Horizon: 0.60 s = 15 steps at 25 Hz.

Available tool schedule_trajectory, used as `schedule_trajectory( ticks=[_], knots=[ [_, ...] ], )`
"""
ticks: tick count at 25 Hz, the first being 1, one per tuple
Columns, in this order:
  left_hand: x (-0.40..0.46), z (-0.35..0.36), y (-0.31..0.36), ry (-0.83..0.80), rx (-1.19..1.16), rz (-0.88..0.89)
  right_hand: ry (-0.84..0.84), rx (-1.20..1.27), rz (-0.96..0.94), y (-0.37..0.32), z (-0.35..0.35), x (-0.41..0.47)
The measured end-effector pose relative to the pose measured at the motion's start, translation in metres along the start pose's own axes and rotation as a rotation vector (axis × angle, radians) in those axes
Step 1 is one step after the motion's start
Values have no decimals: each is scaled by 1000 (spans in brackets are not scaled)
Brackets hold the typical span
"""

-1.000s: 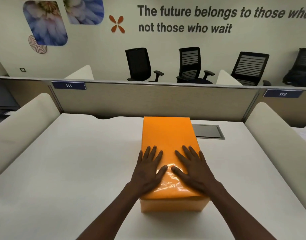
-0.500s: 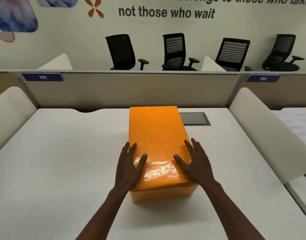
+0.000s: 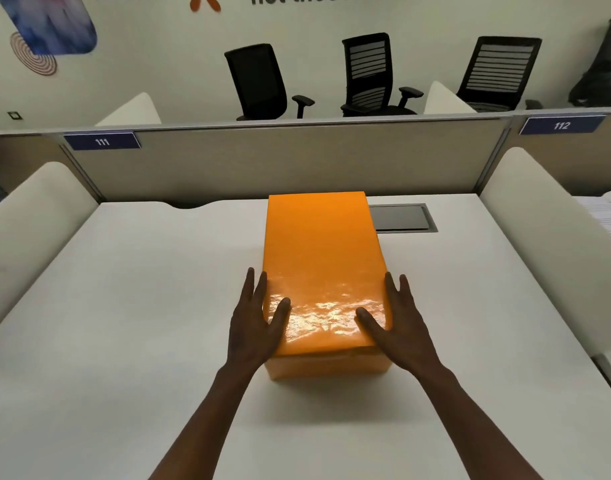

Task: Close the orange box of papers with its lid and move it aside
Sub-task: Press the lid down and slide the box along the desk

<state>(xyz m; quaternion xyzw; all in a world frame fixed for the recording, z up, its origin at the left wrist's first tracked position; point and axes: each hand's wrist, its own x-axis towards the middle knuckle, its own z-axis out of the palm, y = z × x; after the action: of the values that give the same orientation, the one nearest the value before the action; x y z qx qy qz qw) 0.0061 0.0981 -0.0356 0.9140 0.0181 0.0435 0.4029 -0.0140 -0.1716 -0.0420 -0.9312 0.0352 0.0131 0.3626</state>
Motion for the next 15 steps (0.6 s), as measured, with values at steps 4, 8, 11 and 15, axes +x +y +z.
schedule_trajectory(
  ticks=[4,8,11,15],
  knots=[
    [-34,3,1,-159,76,118,-87,-123,-237,16,2,-25],
    [-40,12,-10,-187,51,126,18,-101,-249,26,13,-25],
    [-37,3,-5,-147,-95,39,50,21,-189,26,12,-25],
    [-34,5,-13,-147,-93,45,36,4,-195,28,8,-16]
  ],
)
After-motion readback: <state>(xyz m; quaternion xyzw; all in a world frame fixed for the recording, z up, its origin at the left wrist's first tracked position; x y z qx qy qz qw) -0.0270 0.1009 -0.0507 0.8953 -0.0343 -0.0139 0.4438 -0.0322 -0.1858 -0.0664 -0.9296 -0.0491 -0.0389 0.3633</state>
